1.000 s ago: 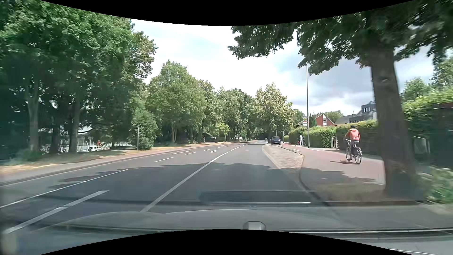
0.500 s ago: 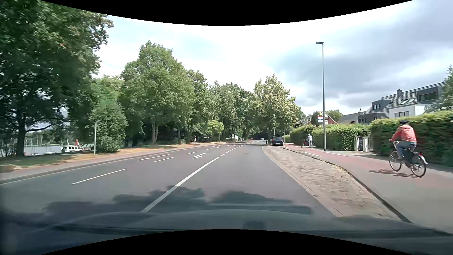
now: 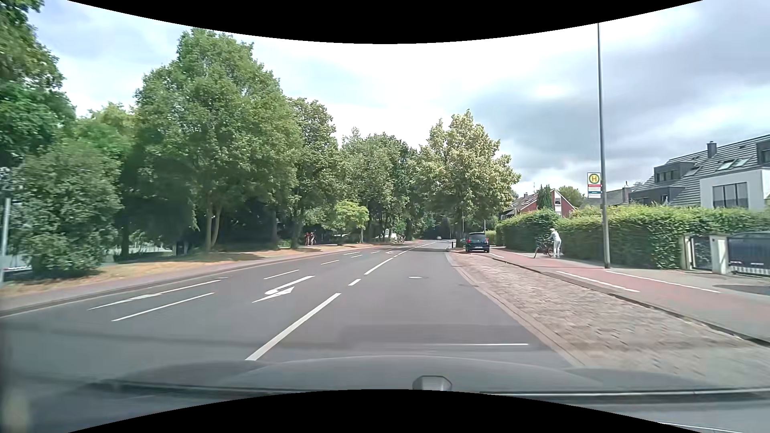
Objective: Follow the waypoints while adhering to traffic rules and regulations
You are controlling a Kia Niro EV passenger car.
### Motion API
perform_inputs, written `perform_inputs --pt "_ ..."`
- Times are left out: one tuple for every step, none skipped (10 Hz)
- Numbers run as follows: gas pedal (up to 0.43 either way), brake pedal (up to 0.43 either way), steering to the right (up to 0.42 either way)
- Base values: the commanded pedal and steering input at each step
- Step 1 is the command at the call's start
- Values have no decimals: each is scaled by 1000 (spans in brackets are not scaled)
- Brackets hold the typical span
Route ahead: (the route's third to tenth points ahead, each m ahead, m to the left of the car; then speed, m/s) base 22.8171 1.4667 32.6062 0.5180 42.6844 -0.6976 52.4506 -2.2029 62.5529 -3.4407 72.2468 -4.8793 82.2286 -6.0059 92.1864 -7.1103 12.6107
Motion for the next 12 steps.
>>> perform_inputs --pt "157 18 16" --pt "157 18 16" --pt "157 18 15" --pt "157 18 15" --pt "157 18 15" --pt "157 18 15" --pt "157 18 15" --pt "157 18 15" --pt "157 18 14" --pt "157 18 15" --pt "157 18 14" --pt "157 18 12"
